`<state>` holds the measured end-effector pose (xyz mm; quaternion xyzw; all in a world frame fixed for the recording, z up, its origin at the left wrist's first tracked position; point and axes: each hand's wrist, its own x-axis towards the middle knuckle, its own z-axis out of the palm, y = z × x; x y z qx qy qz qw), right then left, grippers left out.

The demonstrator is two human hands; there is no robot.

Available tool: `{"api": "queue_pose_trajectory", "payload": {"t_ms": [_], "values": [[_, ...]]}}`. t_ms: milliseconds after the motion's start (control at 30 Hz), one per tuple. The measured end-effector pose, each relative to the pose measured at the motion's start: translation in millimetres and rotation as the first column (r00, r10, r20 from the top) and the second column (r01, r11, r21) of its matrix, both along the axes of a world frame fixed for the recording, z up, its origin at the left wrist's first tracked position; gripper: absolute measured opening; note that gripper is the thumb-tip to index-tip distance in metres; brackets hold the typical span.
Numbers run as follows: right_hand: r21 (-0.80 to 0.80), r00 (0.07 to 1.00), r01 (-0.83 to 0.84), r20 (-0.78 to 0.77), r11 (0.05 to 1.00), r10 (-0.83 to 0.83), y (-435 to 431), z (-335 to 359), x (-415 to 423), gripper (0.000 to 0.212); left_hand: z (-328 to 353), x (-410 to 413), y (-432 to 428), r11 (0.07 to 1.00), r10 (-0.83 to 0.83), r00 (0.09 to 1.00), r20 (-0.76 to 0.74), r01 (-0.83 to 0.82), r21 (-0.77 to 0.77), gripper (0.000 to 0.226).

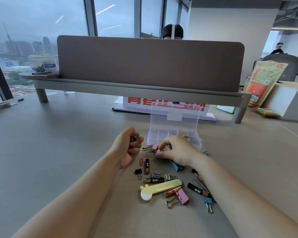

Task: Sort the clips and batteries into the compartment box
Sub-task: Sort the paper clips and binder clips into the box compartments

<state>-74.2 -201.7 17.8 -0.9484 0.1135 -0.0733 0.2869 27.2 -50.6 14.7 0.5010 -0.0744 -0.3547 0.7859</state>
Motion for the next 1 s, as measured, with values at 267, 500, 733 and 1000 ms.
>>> {"api": "queue_pose_trajectory", "payload": {"t_ms": [267,500,733,1000], "values": [[0.120,0.991,-0.057,-0.111,0.991,0.070,-13.7,17.6,-21.7,0.023,8.1,-5.9,7.4,0.999,-0.002,1.000,-0.015,0.002,-0.038,0.015],[0.071,0.993,-0.029,-0.113,0.997,0.037,-0.9,23.7,-21.3,0.020,20.3,-1.7,21.6,0.958,-0.120,0.992,0.048,0.103,0.267,0.023],[-0.065,0.994,0.103,-0.038,0.993,-0.105,22.6,5.7,-4.0,0.019,18.9,-16.3,21.6,0.510,-0.548,0.579,0.604,-0.341,0.790,0.027],[-0.162,0.983,0.086,-0.145,0.983,-0.110,25.2,7.9,0.8,0.016,13.5,-19.6,14.9,0.389,-0.651,0.500,0.571,-0.425,0.817,0.034]]}}
